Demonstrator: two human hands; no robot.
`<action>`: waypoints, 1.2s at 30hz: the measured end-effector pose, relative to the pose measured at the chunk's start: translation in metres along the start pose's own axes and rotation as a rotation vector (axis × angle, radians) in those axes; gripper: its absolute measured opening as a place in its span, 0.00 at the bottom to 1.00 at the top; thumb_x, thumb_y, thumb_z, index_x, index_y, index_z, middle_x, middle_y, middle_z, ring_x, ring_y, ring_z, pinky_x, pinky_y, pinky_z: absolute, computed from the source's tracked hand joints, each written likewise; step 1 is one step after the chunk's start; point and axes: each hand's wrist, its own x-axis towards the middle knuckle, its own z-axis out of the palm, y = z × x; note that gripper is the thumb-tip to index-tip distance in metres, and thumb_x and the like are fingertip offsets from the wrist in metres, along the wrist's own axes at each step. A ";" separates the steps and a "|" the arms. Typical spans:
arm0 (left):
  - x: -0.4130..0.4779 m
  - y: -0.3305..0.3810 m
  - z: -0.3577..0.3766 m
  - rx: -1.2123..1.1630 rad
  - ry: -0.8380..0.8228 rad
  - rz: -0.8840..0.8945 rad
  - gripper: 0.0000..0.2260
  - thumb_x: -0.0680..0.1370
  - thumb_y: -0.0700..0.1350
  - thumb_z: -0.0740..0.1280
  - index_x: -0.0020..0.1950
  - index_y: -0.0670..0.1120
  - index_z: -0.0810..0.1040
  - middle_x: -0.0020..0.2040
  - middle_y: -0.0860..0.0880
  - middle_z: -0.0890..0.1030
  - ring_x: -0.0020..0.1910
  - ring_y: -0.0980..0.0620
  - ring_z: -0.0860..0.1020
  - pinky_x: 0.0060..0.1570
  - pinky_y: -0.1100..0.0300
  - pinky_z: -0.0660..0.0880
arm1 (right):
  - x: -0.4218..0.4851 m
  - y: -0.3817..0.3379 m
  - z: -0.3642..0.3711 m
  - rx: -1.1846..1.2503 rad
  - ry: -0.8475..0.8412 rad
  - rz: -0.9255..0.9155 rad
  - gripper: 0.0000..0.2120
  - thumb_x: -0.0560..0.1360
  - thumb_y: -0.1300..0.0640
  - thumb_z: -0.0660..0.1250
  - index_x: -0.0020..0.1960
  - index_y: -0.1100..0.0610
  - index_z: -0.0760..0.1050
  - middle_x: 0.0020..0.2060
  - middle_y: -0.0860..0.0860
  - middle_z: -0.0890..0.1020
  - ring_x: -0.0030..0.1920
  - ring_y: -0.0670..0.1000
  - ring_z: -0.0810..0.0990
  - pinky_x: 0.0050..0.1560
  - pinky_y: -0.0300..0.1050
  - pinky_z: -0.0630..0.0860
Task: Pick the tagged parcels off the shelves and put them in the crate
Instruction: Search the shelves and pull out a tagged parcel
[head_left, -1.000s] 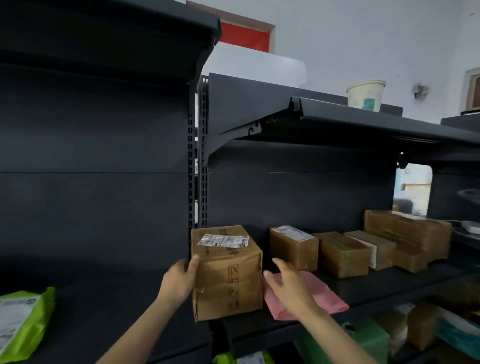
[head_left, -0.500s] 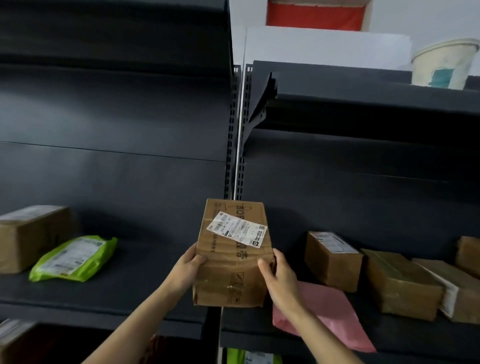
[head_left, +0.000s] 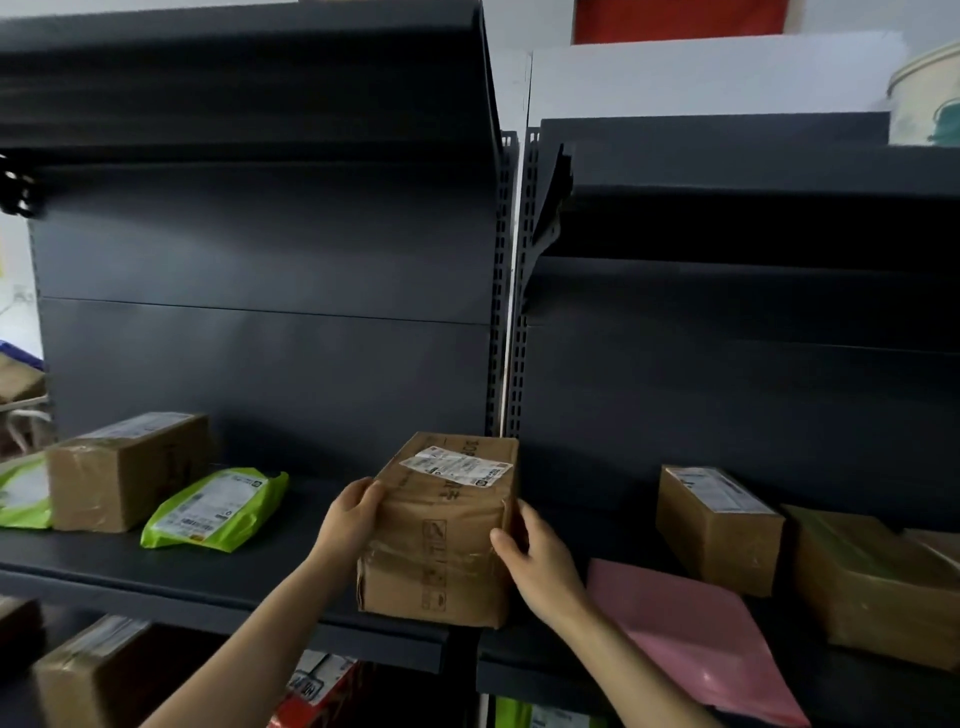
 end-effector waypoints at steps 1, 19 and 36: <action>0.000 0.002 0.003 0.092 0.047 0.038 0.21 0.80 0.49 0.60 0.71 0.43 0.66 0.66 0.41 0.73 0.63 0.44 0.73 0.61 0.52 0.69 | -0.002 0.004 -0.005 -0.023 0.001 0.019 0.28 0.78 0.48 0.61 0.75 0.53 0.57 0.71 0.50 0.66 0.70 0.48 0.65 0.67 0.41 0.63; -0.108 -0.015 0.203 0.947 -0.704 0.839 0.34 0.76 0.57 0.61 0.77 0.46 0.53 0.78 0.48 0.54 0.77 0.51 0.52 0.74 0.59 0.49 | -0.105 0.100 -0.161 -0.455 0.221 0.286 0.19 0.78 0.52 0.62 0.67 0.56 0.70 0.64 0.51 0.75 0.63 0.48 0.73 0.61 0.38 0.66; -0.106 -0.007 0.223 0.762 -0.546 0.829 0.19 0.81 0.44 0.56 0.73 0.53 0.65 0.72 0.50 0.69 0.70 0.50 0.67 0.67 0.55 0.67 | -0.113 0.118 -0.175 -0.211 0.363 0.398 0.17 0.80 0.56 0.57 0.68 0.59 0.70 0.65 0.54 0.75 0.63 0.50 0.74 0.58 0.34 0.64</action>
